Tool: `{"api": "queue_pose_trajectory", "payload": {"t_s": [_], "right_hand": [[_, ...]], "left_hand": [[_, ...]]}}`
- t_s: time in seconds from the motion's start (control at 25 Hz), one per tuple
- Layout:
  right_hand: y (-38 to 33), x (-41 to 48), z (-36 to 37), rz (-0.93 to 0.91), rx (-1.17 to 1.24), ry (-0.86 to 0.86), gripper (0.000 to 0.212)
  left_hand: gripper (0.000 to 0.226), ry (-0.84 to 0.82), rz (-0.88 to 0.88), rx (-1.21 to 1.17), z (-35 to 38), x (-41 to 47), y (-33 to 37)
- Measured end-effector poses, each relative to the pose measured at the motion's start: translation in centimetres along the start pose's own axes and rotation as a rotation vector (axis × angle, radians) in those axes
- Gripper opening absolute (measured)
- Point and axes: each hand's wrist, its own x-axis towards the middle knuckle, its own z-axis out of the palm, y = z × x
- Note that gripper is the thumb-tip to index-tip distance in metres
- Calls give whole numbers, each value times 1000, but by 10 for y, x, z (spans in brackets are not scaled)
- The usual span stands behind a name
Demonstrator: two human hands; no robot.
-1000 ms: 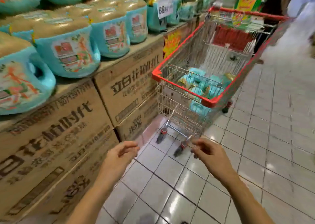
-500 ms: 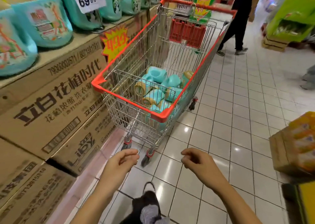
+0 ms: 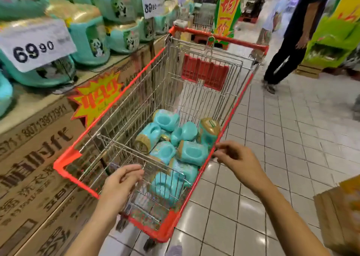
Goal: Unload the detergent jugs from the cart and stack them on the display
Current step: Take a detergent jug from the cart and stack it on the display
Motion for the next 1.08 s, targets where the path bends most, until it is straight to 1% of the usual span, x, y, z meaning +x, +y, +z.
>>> {"api": "queue_pose_trajectory", "payload": {"t_s": [0.2,0.32,0.44,0.56,0.64,0.72,0.84,0.96,1.08], "right_hand": [[4,128,-21,-20,0,-25,15],[15,216,-26,-25,-82,-137,17],[32,303,-25,28,-68,-269,18],[53,378,-20,141,-90,-366,19],[71,423,-12,184,-152,-431,14],[89,453,-3,207,-205,-471,8],[123,494,22,237,-298,-554,12],[165,524,49,281,-382,-590,15],[209,548,78,325,-457,-652,15]], "left_hand": [[20,100,-2,-38,50,69,30],[21,151,-1,-44,90,121,36],[18,238,-58,-84,133,178,33],[16,355,-214,-158,170,232,23],[14,410,-314,-193,189,263,7],[14,445,-394,-214,200,284,-11],[16,507,-561,-268,209,319,-44],[27,515,-693,-240,212,349,-86],[35,508,-757,-194,222,375,-133]]}}
